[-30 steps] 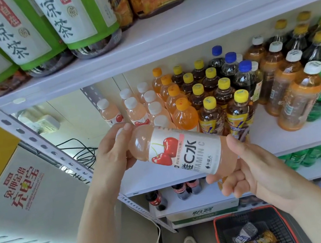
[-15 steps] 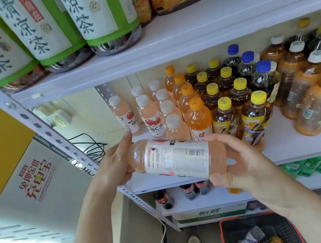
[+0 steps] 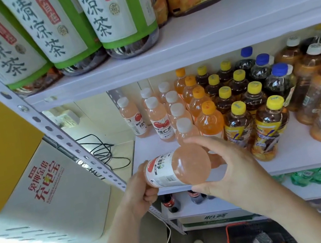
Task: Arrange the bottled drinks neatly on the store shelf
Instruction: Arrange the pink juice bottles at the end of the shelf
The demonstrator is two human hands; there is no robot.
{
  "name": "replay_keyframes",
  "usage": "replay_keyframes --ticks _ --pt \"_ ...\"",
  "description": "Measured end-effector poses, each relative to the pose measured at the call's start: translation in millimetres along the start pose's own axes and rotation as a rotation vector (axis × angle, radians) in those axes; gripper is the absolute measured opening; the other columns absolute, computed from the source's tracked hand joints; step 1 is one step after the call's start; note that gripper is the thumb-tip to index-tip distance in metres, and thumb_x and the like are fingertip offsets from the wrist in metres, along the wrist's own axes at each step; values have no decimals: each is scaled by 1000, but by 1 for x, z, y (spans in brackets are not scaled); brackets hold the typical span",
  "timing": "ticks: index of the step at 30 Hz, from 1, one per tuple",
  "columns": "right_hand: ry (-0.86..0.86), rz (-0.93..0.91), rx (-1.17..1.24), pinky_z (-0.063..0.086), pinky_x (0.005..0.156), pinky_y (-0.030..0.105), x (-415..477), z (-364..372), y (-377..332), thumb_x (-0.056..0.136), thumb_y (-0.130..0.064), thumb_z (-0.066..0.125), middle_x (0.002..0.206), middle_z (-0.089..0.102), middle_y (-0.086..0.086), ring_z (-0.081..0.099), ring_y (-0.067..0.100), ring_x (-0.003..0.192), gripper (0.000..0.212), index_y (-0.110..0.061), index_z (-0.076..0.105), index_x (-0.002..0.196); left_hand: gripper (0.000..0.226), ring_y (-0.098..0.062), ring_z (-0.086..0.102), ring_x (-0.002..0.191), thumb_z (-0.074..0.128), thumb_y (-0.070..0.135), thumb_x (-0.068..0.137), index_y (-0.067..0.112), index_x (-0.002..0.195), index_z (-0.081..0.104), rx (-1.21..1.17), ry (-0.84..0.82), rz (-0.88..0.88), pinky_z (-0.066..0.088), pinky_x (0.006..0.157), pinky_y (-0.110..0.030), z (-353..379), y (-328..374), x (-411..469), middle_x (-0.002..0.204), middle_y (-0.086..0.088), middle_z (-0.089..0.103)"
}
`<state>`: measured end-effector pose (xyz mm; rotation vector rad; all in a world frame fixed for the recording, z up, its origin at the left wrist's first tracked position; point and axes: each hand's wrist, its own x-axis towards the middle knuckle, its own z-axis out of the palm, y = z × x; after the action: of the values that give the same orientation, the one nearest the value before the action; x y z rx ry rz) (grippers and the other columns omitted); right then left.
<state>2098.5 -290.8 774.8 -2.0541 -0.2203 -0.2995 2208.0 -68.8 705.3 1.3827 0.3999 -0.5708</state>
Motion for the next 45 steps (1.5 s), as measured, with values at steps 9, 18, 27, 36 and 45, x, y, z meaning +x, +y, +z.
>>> replay_keyframes --ticks 9,18,27,36,45 --pt "25 59 -383 36 89 18 10 23 43 67 -22 89 127 58 -10 50 10 114 85 -33 45 140 37 -8 41 40 55 47 92 19 72 69 196 327 447 32 44 -24 -7 46 -8 51 6 53" --pt "92 -83 -583 48 95 39 42 26 45 85 -24 73 141 48 2 49 26 117 60 -18 48 139 27 -11 50 54 50 48 95 21 89 52 1021 625 1061 31 49 -23 24 91 -23 57 10 52" --pt "-19 -34 -780 52 95 38 68 30 48 72 -16 81 133 59 10 58 30 119 60 -6 60 128 32 -29 54 71 57 54 90 23 92 54 1170 560 930 32 61 -33 46 88 41 73 7 52" --pt "-24 -19 -759 46 101 37 68 32 53 83 -17 72 142 52 12 54 30 120 56 -3 55 134 41 -30 61 91 59 53 91 18 112 58 1117 365 862 35 68 -31 67 89 100 102 -8 65" --pt "-22 5 -456 38 108 28 58 31 58 96 -20 56 161 22 -8 33 13 142 61 -23 32 151 41 -38 44 122 55 16 88 5 127 51 1125 672 807 34 99 -42 43 138 128 134 -21 47"
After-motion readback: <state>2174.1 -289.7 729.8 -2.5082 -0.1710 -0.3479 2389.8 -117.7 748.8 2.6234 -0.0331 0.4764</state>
